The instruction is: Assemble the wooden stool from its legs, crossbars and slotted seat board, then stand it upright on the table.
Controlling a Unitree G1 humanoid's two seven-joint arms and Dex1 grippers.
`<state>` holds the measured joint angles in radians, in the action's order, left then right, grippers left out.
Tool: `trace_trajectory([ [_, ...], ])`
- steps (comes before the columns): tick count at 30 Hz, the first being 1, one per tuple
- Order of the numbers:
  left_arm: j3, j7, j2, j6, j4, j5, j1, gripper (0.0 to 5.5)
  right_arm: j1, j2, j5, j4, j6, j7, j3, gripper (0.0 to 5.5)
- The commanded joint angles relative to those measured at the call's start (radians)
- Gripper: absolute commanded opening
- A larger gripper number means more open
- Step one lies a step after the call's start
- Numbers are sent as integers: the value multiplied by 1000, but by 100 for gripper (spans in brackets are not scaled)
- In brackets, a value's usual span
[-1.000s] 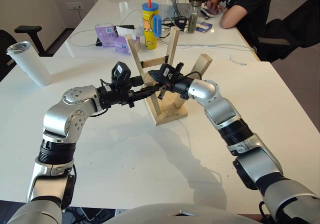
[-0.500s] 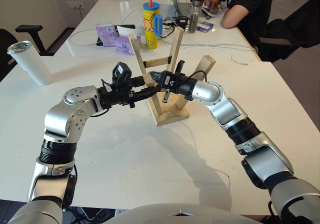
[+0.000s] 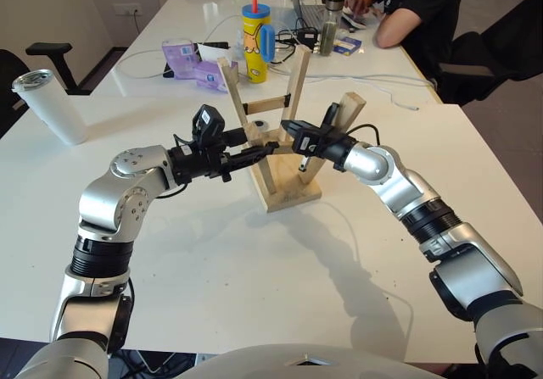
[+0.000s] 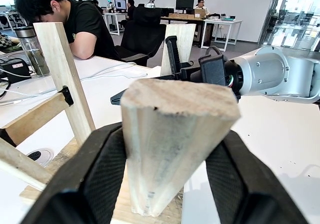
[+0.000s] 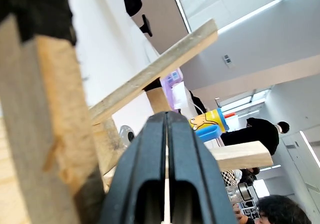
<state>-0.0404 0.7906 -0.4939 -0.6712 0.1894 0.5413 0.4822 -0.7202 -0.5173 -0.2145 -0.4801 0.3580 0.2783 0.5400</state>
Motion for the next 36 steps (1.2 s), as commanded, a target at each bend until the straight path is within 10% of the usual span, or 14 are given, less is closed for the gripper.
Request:
trace_trajectory([
  [1, 53, -51, -9, -6, -18, -11, 48, 226, 303, 25, 79, -127, -248, 124, -39, 0],
  [18, 33, -70, -1, 38, -50, -63, 25, 226, 78, 70, 675, 602, -910, 314, -412, 82],
  [27, 7, -49, -22, 48, -3, -74, -32, 226, -387, -97, 760, 298, -1026, 868, -417, 82],
  [36, -5, -42, -31, 38, 48, -64, -44, 226, -736, 3, 451, -183, -703, 1305, -146, 161],
])
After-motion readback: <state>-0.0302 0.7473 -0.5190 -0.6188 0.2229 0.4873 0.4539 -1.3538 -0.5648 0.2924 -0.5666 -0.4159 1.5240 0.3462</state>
